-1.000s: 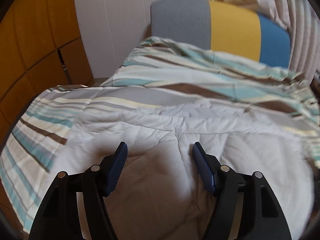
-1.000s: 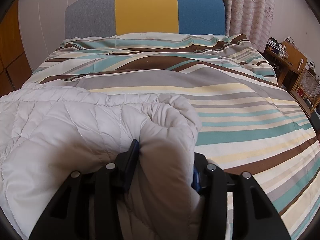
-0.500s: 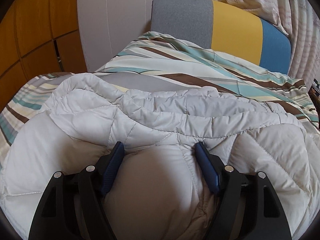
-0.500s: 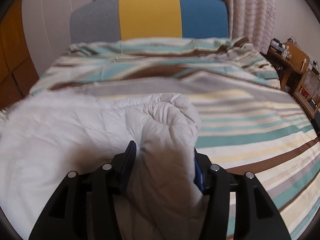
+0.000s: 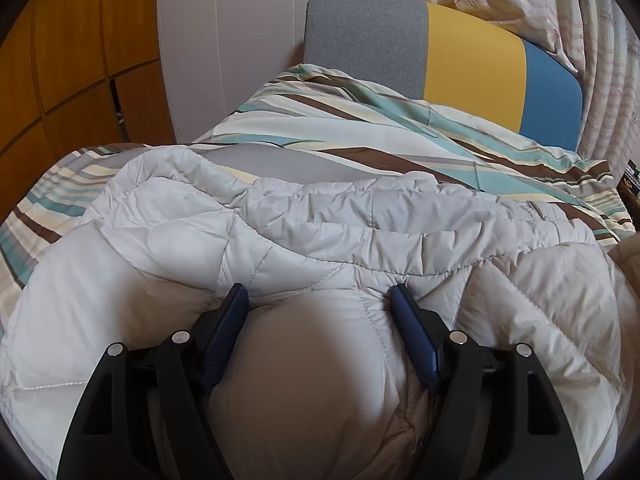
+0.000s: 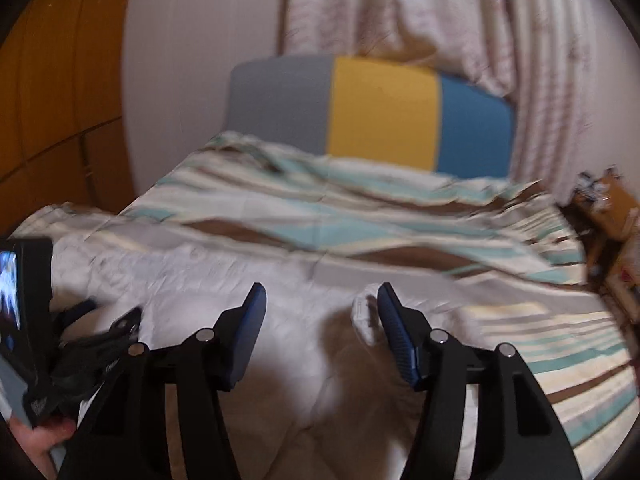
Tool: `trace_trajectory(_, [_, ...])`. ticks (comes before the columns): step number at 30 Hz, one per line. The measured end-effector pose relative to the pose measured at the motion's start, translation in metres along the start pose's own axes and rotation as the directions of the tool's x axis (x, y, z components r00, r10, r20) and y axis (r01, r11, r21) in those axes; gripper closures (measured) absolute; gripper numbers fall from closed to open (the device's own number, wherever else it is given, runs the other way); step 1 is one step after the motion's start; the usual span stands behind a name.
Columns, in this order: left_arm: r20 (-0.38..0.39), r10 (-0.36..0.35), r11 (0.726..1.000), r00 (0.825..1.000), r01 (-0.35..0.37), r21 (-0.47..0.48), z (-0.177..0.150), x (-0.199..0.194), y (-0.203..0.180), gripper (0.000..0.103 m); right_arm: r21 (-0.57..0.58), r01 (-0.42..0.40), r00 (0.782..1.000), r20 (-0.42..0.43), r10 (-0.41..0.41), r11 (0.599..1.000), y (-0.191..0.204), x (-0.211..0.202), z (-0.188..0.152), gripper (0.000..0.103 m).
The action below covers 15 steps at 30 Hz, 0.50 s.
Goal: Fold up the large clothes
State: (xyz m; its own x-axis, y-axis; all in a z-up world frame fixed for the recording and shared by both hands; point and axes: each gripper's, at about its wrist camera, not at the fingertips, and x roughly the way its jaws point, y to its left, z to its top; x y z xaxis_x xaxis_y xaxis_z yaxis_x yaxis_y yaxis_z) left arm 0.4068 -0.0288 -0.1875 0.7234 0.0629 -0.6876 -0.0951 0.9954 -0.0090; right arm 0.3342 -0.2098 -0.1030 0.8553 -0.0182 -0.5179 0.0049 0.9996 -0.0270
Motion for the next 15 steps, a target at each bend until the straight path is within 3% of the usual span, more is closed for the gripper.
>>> trace_trajectory(2, [-0.001, 0.009, 1.0, 1.0, -0.009, 0.007, 0.0, 0.0, 0.0, 0.03, 0.025, -0.082, 0.996, 0.034, 0.081, 0.996, 0.007, -0.007, 0.004, 0.046])
trace_trajectory(5, [-0.001, 0.008, 1.0, 1.0, -0.008, 0.004, 0.0, -0.001, -0.001, 0.03, -0.055, -0.118, 0.993, -0.04, 0.115, 0.992, 0.03, 0.014, -0.003, 0.048])
trace_trajectory(9, [0.0, 0.006, 1.0, 1.0, -0.006, 0.0, 0.0, -0.001, -0.001, 0.03, -0.035, -0.112, 0.978, -0.178, 0.104, 0.993, 0.034, 0.063, -0.033, 0.047])
trace_trajectory(15, [-0.004, 0.017, 1.0, 1.0, -0.017, 0.007, 0.0, 0.001, -0.003, 0.03, -0.037, -0.104, 0.979, -0.18, 0.096, 0.994, 0.039, 0.084, -0.053, 0.045])
